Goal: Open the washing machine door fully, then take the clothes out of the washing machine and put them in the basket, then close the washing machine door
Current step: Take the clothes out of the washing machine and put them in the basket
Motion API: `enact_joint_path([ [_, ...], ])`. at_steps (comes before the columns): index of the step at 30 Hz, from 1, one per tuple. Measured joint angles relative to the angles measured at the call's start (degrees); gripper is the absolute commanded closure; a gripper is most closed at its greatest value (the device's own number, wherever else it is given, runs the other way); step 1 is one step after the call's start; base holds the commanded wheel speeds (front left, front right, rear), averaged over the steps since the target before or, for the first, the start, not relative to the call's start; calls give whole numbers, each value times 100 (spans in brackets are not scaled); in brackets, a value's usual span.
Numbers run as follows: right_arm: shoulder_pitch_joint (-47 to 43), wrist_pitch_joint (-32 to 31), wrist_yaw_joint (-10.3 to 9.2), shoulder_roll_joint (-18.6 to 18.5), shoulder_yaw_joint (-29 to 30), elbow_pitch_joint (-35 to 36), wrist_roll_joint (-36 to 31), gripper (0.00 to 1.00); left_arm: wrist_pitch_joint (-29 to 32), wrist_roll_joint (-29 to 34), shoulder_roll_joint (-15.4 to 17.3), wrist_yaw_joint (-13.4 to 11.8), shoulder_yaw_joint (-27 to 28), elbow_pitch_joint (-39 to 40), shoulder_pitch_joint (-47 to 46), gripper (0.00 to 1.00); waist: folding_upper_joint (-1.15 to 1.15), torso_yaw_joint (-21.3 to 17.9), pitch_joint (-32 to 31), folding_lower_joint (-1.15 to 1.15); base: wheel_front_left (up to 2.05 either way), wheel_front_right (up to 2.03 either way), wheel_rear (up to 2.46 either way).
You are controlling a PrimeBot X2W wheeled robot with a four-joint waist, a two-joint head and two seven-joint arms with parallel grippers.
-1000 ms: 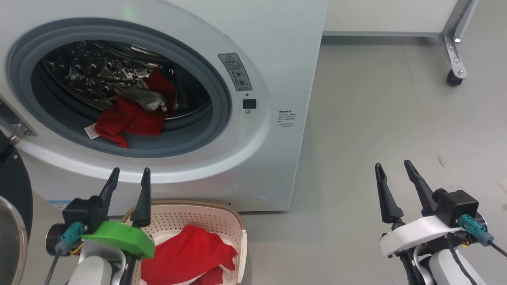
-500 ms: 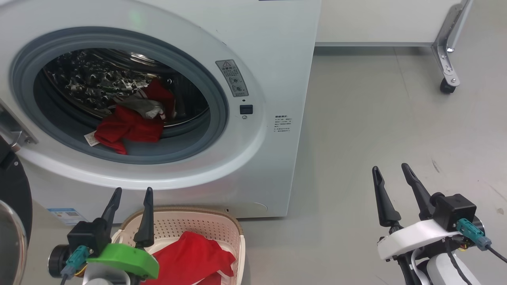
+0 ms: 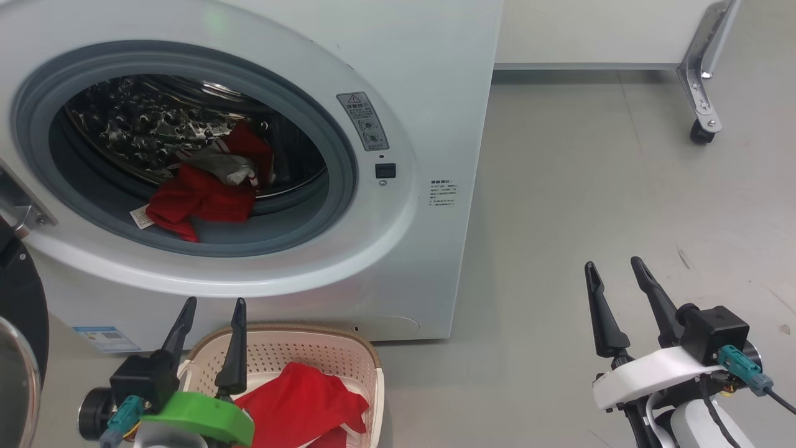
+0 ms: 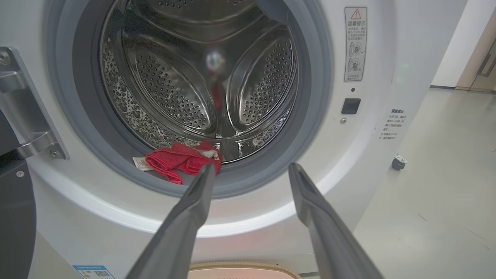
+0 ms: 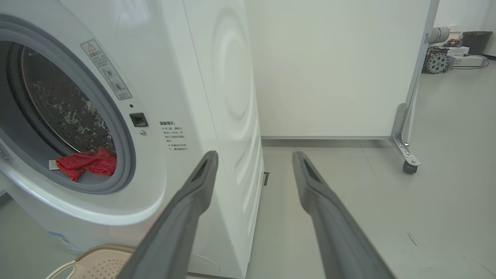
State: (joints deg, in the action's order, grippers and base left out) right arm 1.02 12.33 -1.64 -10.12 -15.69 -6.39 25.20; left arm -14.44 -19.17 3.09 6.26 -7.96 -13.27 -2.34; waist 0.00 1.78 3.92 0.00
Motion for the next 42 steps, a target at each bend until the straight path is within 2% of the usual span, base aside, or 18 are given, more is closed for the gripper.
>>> enact_joint_path([
  [29,-11,-93,-2,-30,-81,151,0,0,0,56,-22,-2,22,255,235,0,0,-75,63,0,0,0,0],
  [37,1,-146,-1,-40,-130,287,-8,0,3,119,-7,-177,90,216,233,0,0,-215,322,0,0,0,0],
  [42,38,-154,-1,-48,-144,334,-12,0,292,187,171,-257,193,36,165,0,0,-351,544,0,0,0,0],
])
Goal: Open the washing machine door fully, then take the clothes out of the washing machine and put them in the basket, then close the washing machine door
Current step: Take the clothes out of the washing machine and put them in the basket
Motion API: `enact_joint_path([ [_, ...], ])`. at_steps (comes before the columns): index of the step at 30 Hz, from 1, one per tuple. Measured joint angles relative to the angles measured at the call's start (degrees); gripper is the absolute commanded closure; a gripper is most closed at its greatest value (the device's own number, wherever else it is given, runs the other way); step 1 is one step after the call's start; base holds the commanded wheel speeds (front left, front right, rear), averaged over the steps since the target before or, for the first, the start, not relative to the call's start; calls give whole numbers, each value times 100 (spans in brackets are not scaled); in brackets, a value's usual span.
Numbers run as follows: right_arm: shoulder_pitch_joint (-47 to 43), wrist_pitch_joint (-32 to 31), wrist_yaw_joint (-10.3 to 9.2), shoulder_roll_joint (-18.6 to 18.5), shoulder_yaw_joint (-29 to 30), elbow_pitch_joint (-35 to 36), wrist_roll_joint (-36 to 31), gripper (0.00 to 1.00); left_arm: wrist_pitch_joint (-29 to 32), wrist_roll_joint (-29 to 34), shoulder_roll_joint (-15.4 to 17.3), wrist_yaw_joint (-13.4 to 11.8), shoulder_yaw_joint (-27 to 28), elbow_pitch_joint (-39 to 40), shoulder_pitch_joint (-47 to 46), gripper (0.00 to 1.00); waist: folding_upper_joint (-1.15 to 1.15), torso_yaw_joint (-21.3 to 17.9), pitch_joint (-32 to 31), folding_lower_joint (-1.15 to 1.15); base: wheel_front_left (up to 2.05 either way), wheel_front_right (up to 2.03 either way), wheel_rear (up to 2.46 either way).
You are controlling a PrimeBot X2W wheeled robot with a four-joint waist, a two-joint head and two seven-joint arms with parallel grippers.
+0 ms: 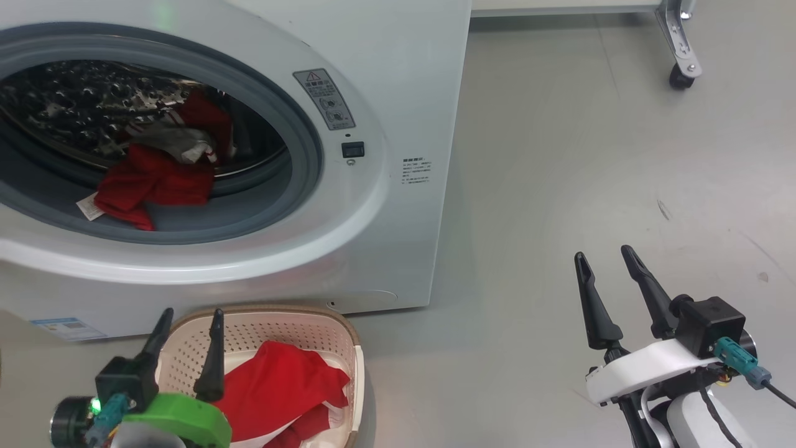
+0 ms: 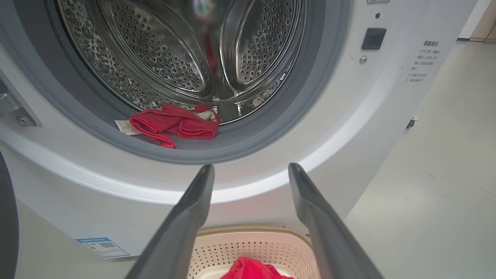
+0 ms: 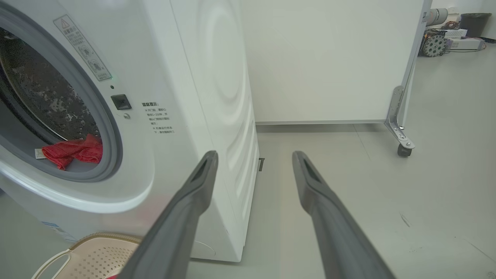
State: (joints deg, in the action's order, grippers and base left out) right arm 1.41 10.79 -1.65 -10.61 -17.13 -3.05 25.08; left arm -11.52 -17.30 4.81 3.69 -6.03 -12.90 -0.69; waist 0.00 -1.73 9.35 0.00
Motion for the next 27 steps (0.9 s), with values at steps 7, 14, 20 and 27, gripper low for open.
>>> enact_joint_path([
  [7,128,-8,3,22,-55,78,-4,0,372,138,252,-115,103,-70,-620,0,0,-212,293,0,0,0,0],
  [14,324,-7,47,114,-156,121,-45,0,832,170,591,-198,345,-207,-1412,0,0,-484,670,0,0,0,0],
  [20,450,11,51,180,-166,144,-45,0,1325,255,1025,-290,546,-428,-1967,0,0,-754,986,0,0,0,0],
  [27,593,63,84,278,-209,129,-45,0,1925,448,1463,-350,623,-780,-2620,0,0,-1057,1353,0,0,0,0],
])
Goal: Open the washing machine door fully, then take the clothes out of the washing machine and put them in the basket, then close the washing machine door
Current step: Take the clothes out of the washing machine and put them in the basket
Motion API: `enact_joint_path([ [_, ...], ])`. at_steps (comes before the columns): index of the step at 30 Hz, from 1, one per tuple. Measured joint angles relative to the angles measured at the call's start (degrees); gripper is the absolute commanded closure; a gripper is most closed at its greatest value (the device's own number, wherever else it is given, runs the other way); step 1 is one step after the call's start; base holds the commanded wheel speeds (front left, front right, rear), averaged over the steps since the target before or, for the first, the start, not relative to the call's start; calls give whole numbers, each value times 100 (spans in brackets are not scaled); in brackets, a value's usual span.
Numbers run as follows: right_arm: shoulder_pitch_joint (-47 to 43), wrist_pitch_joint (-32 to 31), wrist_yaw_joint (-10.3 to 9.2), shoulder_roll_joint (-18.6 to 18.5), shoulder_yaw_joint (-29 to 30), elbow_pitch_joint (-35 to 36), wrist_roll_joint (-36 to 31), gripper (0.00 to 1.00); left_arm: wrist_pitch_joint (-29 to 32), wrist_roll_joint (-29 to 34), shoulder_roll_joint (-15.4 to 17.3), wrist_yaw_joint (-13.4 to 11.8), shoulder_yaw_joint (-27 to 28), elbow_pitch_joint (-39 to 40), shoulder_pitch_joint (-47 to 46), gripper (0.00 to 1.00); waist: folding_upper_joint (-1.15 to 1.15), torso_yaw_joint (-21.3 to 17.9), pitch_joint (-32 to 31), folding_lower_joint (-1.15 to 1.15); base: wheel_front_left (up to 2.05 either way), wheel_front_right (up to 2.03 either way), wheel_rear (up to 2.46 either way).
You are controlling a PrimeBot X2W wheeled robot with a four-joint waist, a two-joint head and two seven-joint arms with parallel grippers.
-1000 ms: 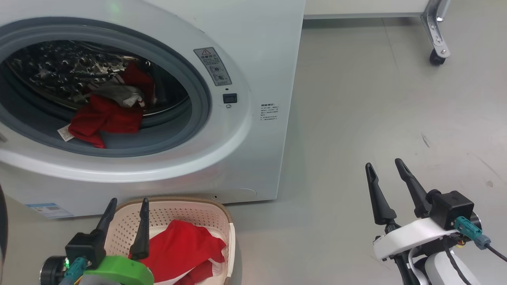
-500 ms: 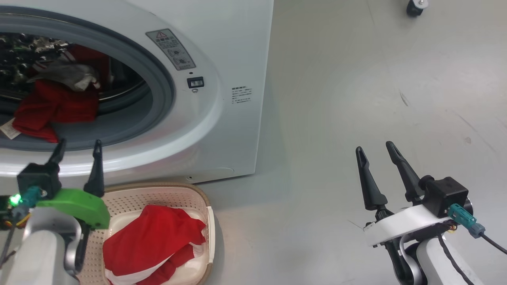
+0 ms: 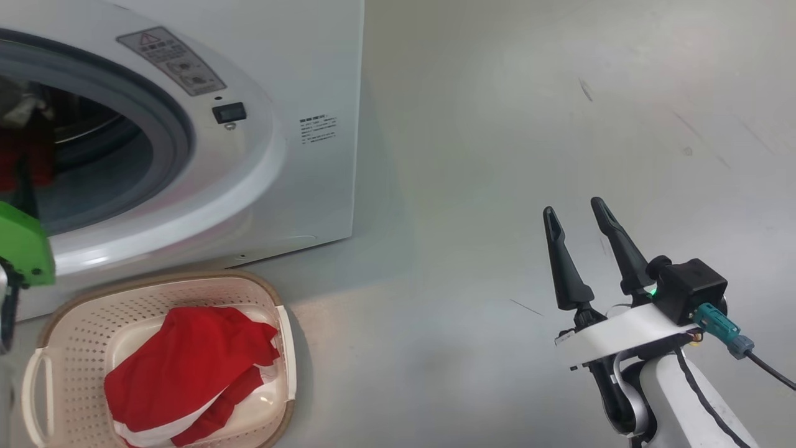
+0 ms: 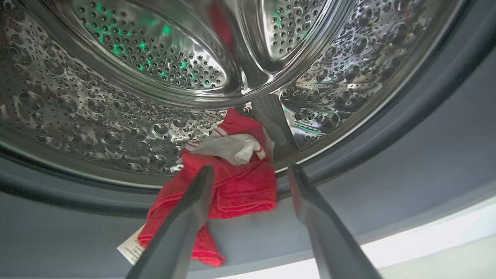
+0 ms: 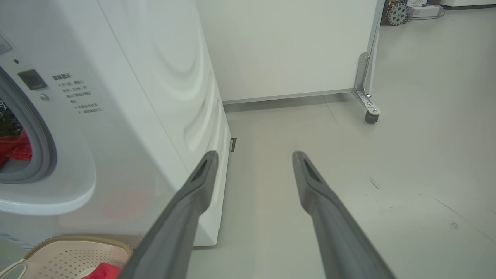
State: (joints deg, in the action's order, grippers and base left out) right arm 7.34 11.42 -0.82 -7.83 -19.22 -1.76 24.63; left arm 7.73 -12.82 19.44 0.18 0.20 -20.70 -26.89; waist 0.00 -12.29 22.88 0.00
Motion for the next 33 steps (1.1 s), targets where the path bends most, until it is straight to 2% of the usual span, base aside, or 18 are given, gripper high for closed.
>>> enact_joint_path([
  [7,107,56,20,55,-21,-44,-2,0,505,233,506,-98,92,-419,-509,0,0,-274,295,0,0,0,0],
  [8,136,58,22,57,-20,-53,-5,0,672,343,649,-98,70,-534,-612,0,0,-335,374,0,0,0,0],
  [16,251,132,24,99,-10,-86,-5,0,1245,892,1178,-37,-294,-927,-961,0,0,-492,654,0,0,0,0],
  [29,425,158,26,108,38,-166,-59,0,1549,934,1190,69,-474,-1260,-1426,0,0,-517,878,0,0,0,0],
  [33,450,200,35,107,40,-180,-60,0,1595,934,1096,69,-527,-1417,-1457,0,0,-514,920,0,0,0,0],
])
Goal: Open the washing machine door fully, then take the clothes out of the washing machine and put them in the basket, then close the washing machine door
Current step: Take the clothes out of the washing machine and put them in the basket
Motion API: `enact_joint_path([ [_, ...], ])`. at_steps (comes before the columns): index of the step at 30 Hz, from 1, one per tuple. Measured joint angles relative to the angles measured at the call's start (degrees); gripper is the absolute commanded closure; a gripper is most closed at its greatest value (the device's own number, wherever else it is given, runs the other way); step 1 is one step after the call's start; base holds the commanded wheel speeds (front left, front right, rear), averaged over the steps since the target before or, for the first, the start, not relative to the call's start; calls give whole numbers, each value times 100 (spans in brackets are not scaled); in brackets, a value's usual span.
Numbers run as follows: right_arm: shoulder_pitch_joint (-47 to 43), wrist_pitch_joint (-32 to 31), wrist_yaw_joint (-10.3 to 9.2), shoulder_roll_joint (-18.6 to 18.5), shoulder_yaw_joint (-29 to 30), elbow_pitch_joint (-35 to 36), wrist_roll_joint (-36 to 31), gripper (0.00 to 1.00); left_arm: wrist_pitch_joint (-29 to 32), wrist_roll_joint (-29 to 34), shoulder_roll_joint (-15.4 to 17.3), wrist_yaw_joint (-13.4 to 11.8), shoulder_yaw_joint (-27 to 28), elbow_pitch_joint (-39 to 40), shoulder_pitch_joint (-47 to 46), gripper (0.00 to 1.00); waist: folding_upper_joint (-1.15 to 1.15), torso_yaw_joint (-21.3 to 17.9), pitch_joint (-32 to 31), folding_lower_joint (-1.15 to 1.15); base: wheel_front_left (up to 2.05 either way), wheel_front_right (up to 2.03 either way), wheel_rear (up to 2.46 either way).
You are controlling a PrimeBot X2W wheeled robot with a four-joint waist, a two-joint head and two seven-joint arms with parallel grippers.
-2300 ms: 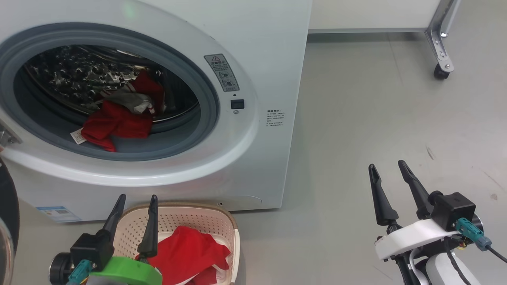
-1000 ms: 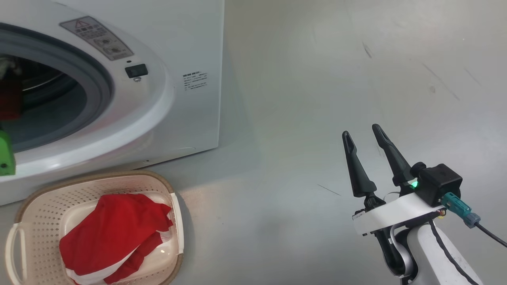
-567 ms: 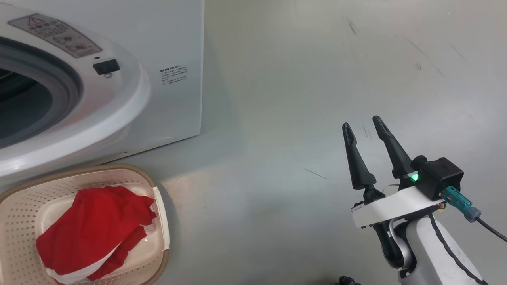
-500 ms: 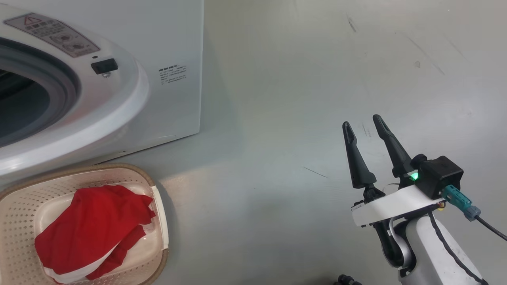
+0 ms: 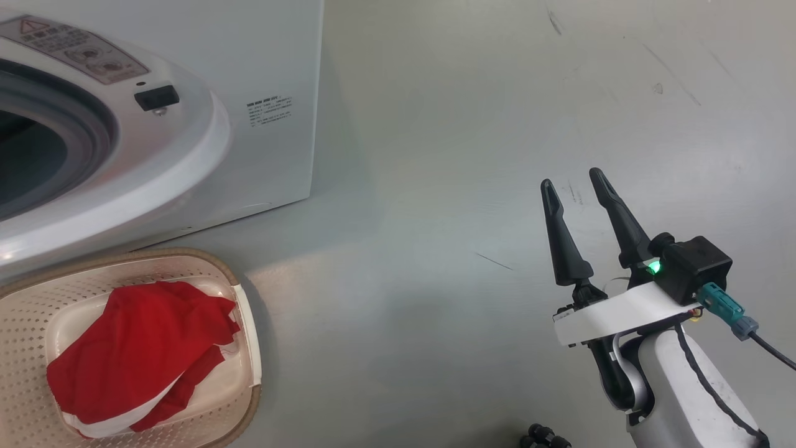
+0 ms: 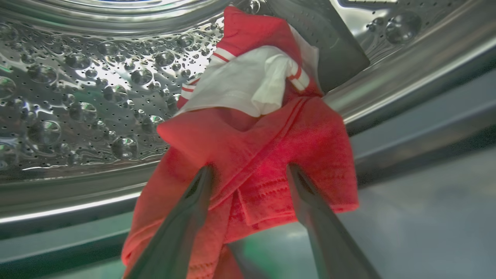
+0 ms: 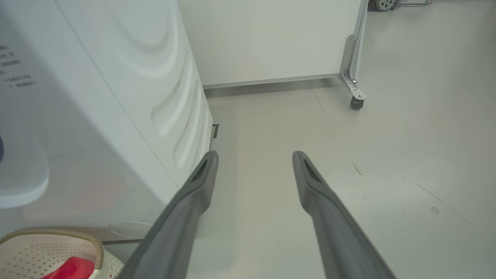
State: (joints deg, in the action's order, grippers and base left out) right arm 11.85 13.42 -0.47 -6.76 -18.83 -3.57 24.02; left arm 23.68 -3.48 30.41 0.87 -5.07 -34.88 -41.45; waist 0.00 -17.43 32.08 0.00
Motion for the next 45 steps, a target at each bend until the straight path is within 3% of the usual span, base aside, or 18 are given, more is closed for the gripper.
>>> enact_joint_path([
  [20,70,9,38,34,-2,-58,-51,0,276,180,91,0,-78,-240,-342,0,0,-61,127,0,0,0,0],
  [21,71,9,37,34,-2,-62,-52,0,299,172,88,0,-75,-249,-354,21,0,-60,129,0,0,0,0],
  [22,72,10,38,35,-2,-63,-55,0,298,160,83,0,-67,-268,-369,21,0,-59,130,0,0,0,0],
  [23,74,10,38,35,-2,-65,-57,0,299,153,71,0,-69,-283,-382,64,0,-58,132,0,0,0,0],
  [24,80,10,38,36,-2,-67,-58,0,299,152,44,1,-76,-296,-386,100,0,-56,134,0,0,0,0],
  [33,172,52,41,48,-10,-78,-92,0,233,146,-66,1,-101,-433,-547,100,0,-14,132,0,0,0,0],
  [45,181,53,41,43,47,-233,-129,0,-609,94,-456,0,-200,-494,-544,100,0,114,-103,0,0,0,0],
])
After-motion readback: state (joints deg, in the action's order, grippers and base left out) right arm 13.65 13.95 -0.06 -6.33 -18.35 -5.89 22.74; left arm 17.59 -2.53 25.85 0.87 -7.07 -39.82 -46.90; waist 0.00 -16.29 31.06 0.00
